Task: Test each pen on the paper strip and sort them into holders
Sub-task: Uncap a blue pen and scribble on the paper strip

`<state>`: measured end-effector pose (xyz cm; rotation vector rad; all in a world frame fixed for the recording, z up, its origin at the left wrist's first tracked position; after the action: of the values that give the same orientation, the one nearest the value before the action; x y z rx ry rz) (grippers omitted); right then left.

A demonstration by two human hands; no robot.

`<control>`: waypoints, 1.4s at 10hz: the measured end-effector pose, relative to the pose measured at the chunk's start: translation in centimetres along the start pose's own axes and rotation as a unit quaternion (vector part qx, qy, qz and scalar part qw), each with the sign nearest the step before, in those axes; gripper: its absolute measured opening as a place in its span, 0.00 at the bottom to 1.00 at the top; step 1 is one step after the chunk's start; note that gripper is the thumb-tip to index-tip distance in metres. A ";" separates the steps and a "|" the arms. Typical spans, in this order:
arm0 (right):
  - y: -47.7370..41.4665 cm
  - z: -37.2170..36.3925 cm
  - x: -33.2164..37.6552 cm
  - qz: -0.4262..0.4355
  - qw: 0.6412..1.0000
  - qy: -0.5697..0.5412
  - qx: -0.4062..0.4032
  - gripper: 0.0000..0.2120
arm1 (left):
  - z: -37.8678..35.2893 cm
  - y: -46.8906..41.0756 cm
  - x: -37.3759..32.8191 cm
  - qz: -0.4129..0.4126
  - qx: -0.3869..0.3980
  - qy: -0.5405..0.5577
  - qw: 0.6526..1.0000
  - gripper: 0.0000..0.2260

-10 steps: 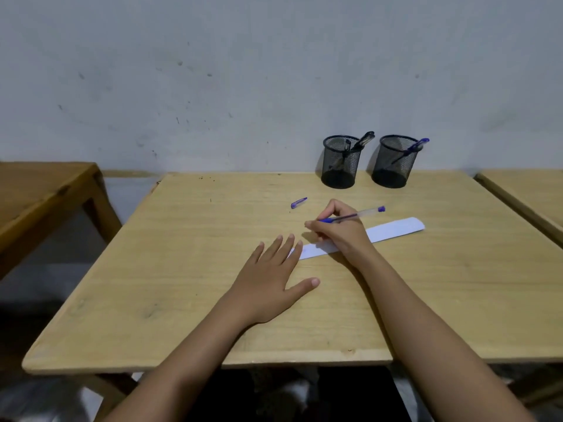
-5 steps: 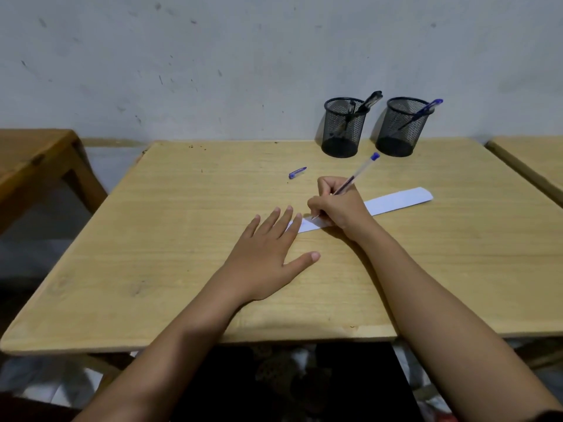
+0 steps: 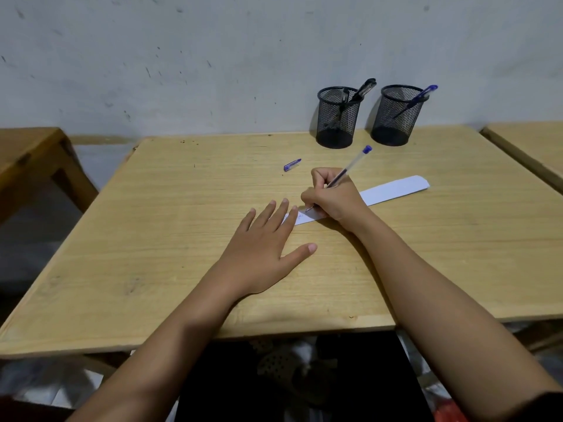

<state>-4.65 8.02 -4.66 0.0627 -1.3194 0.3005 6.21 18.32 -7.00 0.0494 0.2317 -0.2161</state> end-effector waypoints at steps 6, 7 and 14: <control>-0.2 0.4 -0.2 0.004 0.999 0.029 -0.026 0.11 | 0.0 0.0 0.1 0.000 -0.003 0.004 1.000 0.33; -0.2 0.4 -0.2 0.002 0.999 0.039 -0.023 0.10 | 0.0 0.0 0.0 0.001 -0.003 0.004 1.000 0.33; 0.1 1.4 0.2 0.009 0.996 -0.005 -0.086 0.15 | 0.0 0.0 0.1 0.000 -0.015 0.014 1.000 0.33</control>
<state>-5.91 7.88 -4.09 -0.0932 -1.3516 0.2008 6.34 18.34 -7.01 0.0221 0.2627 -0.2128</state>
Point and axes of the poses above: each hand's wrist, its own y-axis away from the middle knuckle, its own z-axis out of the back of the hand, x = y × z, the point moved 6 cm from there along -y, towards the middle knuckle, and after that the axes turned 2 degrees about -x, right-handed, at the moved point
